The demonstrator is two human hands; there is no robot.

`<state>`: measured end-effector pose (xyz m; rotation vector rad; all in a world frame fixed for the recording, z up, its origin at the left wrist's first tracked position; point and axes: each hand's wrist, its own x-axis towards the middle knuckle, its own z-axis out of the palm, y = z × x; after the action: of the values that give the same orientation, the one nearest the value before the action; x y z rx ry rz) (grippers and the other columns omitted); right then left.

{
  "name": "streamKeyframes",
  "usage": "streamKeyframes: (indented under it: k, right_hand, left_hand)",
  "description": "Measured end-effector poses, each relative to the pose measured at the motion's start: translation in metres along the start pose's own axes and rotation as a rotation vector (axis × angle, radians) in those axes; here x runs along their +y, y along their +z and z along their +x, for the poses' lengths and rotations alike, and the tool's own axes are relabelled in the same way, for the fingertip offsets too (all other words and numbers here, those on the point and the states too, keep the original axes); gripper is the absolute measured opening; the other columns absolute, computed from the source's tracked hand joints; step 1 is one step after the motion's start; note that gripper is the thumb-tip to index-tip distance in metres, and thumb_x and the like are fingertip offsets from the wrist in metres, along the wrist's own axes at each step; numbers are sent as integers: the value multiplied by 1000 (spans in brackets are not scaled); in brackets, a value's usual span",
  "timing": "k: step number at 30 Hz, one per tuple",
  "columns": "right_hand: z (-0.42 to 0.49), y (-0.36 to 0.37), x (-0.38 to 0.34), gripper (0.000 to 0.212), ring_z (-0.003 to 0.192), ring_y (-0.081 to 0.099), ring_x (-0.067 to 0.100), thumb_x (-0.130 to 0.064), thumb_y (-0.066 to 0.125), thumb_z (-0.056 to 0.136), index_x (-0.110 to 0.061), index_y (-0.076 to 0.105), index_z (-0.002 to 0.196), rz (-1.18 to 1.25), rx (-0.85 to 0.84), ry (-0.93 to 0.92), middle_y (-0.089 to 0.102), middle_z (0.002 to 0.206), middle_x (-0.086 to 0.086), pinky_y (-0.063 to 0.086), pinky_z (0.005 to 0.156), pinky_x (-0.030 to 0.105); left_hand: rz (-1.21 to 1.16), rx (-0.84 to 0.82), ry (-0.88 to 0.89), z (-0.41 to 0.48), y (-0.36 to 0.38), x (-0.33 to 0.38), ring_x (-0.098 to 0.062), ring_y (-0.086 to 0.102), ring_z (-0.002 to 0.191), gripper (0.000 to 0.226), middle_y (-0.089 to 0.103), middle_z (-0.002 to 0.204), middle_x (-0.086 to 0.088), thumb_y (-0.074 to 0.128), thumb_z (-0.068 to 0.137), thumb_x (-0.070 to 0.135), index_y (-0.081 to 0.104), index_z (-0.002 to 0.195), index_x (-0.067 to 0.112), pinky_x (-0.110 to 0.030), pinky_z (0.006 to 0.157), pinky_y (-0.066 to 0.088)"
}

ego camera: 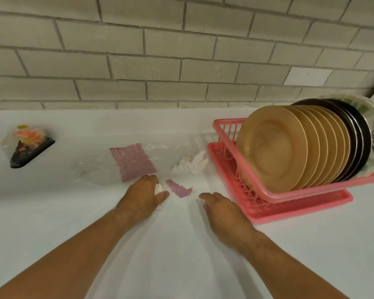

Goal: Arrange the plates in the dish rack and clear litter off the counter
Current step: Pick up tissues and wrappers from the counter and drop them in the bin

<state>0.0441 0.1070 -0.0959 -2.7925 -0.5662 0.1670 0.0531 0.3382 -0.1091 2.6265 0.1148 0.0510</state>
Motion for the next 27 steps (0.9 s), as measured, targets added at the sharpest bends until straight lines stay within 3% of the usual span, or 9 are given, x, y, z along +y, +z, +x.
streamKeyframes:
  k: [2, 5, 9, 14, 16, 18, 20, 24, 27]
  right_hand:
    - [-7, -4, -2, 36, 105, 58, 25, -26, 35, 102, -29, 41, 137, 109, 11, 35, 59, 121, 3, 48, 87, 34]
    - [-16, -9, -7, 26, 89, 60, 20, -43, 41, 99, -27, 54, 114, 158, 31, 22, 66, 100, 0, 51, 76, 35]
    - [-31, -12, -6, 30, 75, 58, 13, -52, 46, 95, -24, 57, 95, 202, 17, 26, 63, 80, -5, 49, 62, 28]
    - [-58, -18, 14, 23, 73, 60, 10, -37, 46, 99, -21, 62, 99, 268, 34, 28, 64, 82, -7, 52, 66, 28]
    - [-73, -22, 27, 21, 73, 60, 8, -34, 45, 99, -23, 64, 100, 288, 11, 5, 65, 82, -9, 52, 67, 25]
    - [-91, -28, 42, 24, 78, 61, 9, -39, 45, 99, -24, 64, 98, 298, 10, -19, 66, 86, -8, 53, 72, 30]
    - [-111, -37, 62, 30, 75, 59, 9, -52, 47, 94, -27, 61, 87, 300, 29, -16, 63, 81, -9, 50, 66, 30]
    - [-159, -52, 114, 24, 69, 56, 6, -53, 58, 87, -32, 51, 76, 310, 10, 3, 59, 79, -11, 42, 56, 21]
    - [-191, -65, 153, 13, 73, 58, 6, -41, 58, 92, -32, 54, 83, 352, 12, 3, 59, 86, -12, 44, 59, 18]
  left_hand:
    - [-89, 66, 2, -11, -6, 1, -15, 53, 76, 27, 56, 84, 5, 62, 83, 47, 52, 82, 22, -28, 63, 38]
    - [-322, 171, -94, -28, -13, 4, -19, 60, 64, 16, 62, 72, 1, 64, 83, 30, 54, 74, 21, -29, 55, 46]
    - [-711, 103, -194, -45, -13, 17, -27, 66, 56, 23, 65, 86, -6, 50, 91, 3, 63, 86, 21, -31, 48, 53]
    - [-648, 68, -92, -65, -2, 55, -9, 56, 47, 21, 68, 78, 6, 56, 93, 18, 69, 84, 32, -21, 43, 43]
    - [-558, 90, -34, -77, 4, 75, -2, 57, 56, 17, 66, 74, 13, 56, 93, 32, 68, 81, 37, -17, 54, 42]
    - [-503, 120, -19, -92, 11, 98, -2, 59, 70, 13, 65, 76, 16, 60, 88, 44, 66, 80, 37, -16, 61, 40]
    - [-453, 85, -34, -108, 21, 122, -5, 57, 73, 13, 60, 82, 13, 68, 80, 49, 63, 87, 38, -14, 59, 38]
    - [-367, -66, -28, -144, 51, 180, -6, 54, 91, 51, 39, 108, 13, 68, 79, 13, 43, 115, 39, -5, 56, 40]
    - [-381, -40, 27, -168, 73, 225, -4, 51, 99, 55, 32, 112, 15, 58, 83, 2, 37, 117, 39, -6, 61, 43]
